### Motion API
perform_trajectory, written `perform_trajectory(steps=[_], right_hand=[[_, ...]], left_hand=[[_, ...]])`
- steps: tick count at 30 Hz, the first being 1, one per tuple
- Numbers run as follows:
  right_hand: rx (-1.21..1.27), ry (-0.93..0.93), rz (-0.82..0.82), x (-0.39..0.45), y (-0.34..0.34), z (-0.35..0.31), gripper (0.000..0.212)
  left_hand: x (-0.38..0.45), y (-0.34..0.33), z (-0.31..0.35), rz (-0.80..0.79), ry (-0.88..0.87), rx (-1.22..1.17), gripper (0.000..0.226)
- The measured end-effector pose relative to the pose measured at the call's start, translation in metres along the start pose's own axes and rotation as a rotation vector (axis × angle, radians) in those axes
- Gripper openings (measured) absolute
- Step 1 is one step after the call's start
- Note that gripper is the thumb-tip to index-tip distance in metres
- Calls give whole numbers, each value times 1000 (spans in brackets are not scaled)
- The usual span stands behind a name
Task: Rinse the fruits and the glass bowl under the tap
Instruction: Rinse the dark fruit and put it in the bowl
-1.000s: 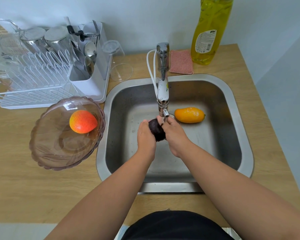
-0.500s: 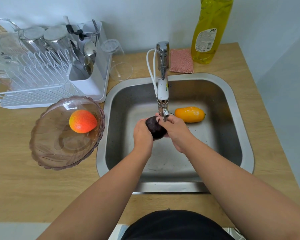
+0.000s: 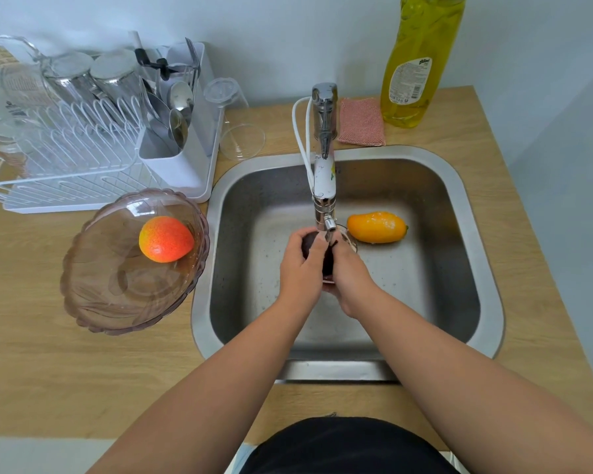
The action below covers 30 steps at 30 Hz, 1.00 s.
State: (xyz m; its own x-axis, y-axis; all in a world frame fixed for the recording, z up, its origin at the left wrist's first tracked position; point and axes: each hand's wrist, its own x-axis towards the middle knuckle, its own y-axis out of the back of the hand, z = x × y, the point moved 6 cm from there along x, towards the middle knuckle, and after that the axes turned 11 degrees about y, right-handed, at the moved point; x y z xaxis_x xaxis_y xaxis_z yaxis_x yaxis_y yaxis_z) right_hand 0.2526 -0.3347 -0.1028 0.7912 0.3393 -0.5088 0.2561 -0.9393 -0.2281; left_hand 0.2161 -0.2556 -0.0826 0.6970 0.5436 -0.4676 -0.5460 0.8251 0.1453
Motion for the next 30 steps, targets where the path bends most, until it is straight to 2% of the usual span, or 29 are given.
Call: perform_trajectory(steps=[4, 10, 13, 14, 18, 19, 21, 25, 28, 30], right_hand=[[-5, 184, -91, -6, -4, 0, 35], [-236, 303, -221, -18, 1, 14, 57], [-190, 331, -181, -22, 7, 17, 49], [-184, 334, -156, -24, 9, 17, 41], [-98, 273, -52, -25, 14, 15, 11], [-36, 215, -26, -24, 15, 15, 10], [79, 81, -28, -24, 17, 18, 26], [76, 20, -40, -25, 19, 27, 40], [55, 97, -22, -28, 17, 25, 32], [72, 150, -31, -28, 17, 20, 28]], left_hand=[[4, 8, 7, 63, -61, 53, 18], [10, 24, 0, 151, 98, 24, 23], [9, 27, -11, 163, 199, -51, 47], [8, 26, -13, 153, 202, -53, 48], [-4, 21, -9, 111, 57, 19, 21], [-8, 16, -10, 59, 19, 50, 15], [-16, 6, -16, -37, -9, 98, 7], [-27, 2, -25, -82, 96, -79, 19], [-22, 8, -24, -38, 211, -194, 22], [-18, 14, -24, -6, 259, -187, 16]])
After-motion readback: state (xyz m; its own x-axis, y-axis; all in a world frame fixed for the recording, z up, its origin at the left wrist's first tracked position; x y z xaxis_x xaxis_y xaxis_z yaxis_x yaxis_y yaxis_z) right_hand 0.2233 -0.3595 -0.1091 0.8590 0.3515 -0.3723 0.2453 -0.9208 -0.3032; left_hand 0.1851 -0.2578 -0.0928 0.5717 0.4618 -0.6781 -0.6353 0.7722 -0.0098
